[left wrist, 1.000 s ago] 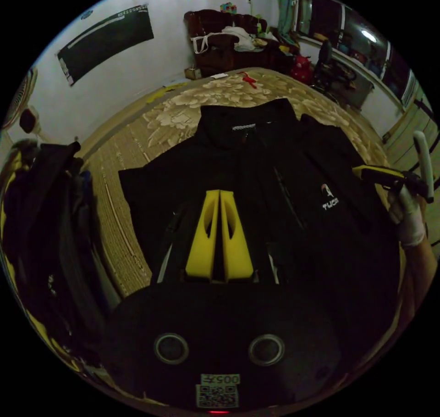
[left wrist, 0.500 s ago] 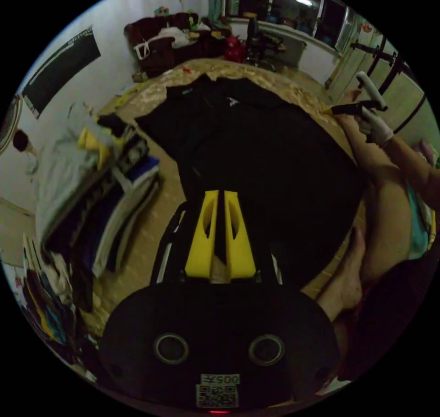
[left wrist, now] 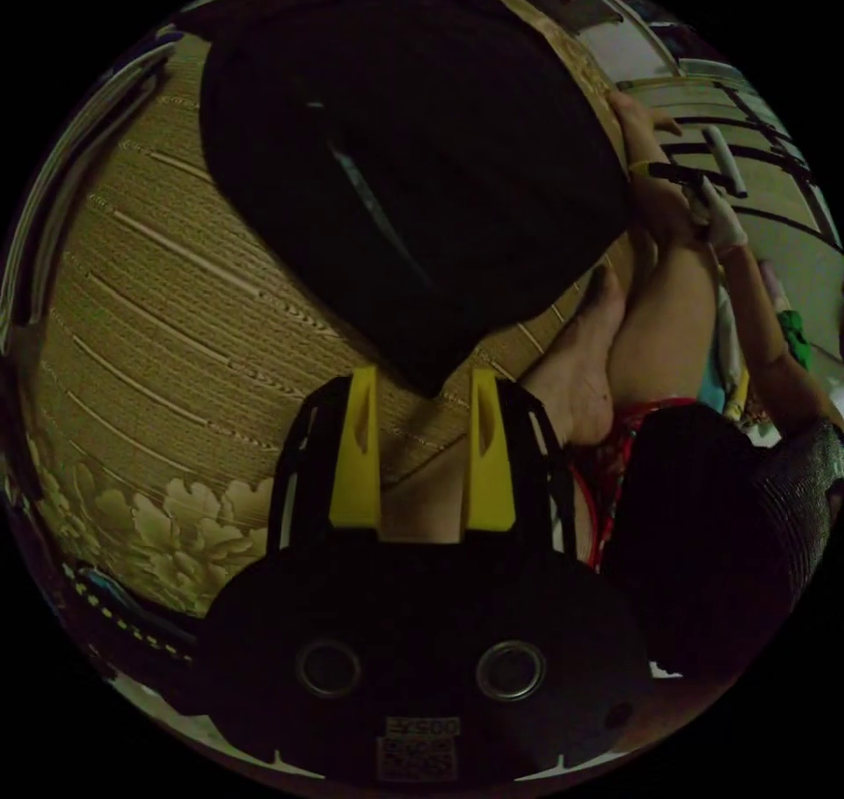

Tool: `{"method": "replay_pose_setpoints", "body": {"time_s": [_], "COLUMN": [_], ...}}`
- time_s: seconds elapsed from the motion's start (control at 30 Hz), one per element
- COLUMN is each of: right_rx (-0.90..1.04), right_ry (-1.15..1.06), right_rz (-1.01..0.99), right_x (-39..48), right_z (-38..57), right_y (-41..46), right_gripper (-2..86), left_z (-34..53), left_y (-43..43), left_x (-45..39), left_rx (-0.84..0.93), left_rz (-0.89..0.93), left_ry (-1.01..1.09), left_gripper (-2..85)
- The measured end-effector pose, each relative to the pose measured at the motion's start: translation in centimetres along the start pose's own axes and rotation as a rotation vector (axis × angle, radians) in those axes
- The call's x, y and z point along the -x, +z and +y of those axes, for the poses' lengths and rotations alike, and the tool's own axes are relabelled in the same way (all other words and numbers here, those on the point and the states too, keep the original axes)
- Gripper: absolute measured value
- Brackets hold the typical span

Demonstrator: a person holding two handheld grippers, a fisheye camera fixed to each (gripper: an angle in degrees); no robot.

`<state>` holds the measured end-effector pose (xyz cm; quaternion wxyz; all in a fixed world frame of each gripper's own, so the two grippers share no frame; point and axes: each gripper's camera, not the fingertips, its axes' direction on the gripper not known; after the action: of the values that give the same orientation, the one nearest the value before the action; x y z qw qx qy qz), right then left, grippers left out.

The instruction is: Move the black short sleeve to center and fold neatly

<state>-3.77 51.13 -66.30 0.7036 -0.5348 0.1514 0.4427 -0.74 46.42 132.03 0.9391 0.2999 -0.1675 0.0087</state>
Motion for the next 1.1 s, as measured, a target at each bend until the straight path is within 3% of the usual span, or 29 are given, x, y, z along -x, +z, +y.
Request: {"method": "replay_pose_setpoints", "body": {"time_s": [0.3,0.5,0.57,0.87,1.1], "right_rx": [0.235,0.281,0.283,-0.047,-0.198], "right_ry": [0.044,0.007,-0.004,-0.111,-0.229], "right_rz": [0.024,0.131,0.078,-0.201,-0.337], "right_x": [-2.2,-2.7,-3.1,-4.3,-4.4], "right_z": [1.0,1.8,2.4,9.3,17.9], "right_y": [3.9,4.8,4.7,-3.1,-7.9], "right_gripper": [10.7,3.0,0.3,-0.9,-0.9], "left_z": [4.4,8.1,9.9,18.8,25.5], "left_y": [-1.4,-3.7,-5.6,-15.4,-19.9], "left_x": [1.4,2.0,2.2,1.6,-0.4], "left_rx": [0.052,0.03,-0.011,-0.24,-0.27], "left_rz": [0.038,0.069,0.116,0.198,0.233], "left_ry": [-0.002,-0.001,0.011,0.066,0.122], "left_gripper": [4.7,3.0,2.6,1.6,1.8]}}
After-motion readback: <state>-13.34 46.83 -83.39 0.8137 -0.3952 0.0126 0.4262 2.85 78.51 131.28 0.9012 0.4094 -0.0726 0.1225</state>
